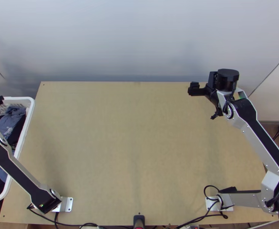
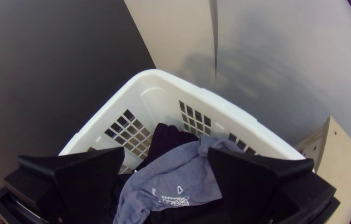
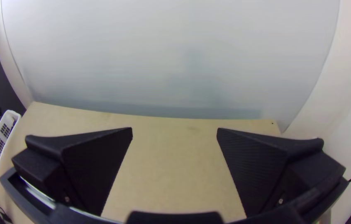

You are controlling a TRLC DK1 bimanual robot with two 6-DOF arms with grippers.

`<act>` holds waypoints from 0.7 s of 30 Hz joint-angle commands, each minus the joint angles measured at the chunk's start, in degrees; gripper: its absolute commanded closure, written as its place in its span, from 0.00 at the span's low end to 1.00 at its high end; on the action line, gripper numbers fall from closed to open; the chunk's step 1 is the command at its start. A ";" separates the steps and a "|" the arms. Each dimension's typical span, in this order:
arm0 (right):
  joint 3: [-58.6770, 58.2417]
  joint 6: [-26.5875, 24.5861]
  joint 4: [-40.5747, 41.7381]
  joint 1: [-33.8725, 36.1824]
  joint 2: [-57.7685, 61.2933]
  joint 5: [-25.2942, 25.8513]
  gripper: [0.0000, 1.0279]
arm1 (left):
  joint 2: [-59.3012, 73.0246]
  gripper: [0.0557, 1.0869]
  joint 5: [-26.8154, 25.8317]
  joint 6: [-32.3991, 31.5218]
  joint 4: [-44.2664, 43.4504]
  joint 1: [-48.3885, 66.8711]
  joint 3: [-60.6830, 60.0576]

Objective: Fold the t-shirt

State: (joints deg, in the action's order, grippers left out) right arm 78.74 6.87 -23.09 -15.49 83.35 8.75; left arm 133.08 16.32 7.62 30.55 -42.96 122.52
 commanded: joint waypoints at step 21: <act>-0.78 -0.19 -3.45 -0.07 -2.14 3.02 0.08 | 18.36 0.05 -0.14 1.88 -5.76 1.30 6.59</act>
State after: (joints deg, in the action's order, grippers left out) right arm 77.78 6.61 -25.80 -15.42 81.43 11.20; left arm 148.27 16.38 9.52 26.85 -42.52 128.49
